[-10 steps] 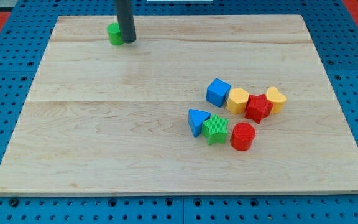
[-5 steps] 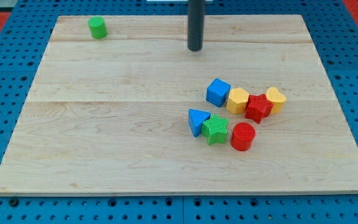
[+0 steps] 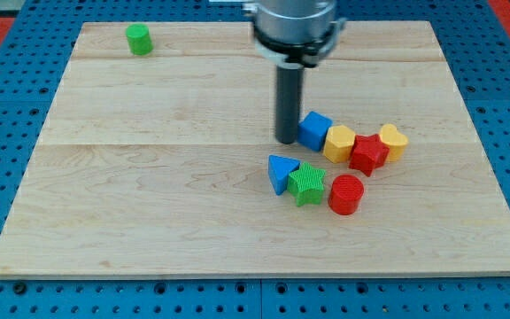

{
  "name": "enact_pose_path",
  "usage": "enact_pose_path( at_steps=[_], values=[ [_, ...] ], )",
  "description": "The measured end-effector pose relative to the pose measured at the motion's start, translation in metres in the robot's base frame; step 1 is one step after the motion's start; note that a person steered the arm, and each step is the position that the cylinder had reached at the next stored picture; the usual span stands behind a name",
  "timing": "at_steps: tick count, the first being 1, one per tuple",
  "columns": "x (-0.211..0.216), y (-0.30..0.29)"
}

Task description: Place the blue cube to the top center

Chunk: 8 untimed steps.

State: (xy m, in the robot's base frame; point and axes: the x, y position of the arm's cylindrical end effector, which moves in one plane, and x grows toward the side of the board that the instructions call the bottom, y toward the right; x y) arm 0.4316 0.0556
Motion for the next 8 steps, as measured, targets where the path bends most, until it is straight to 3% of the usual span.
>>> enact_pose_path(
  at_steps=[2,5,8],
  values=[
    [0.024,0.015],
    [-0.012,0.05],
    [-0.075,0.064]
  ],
)
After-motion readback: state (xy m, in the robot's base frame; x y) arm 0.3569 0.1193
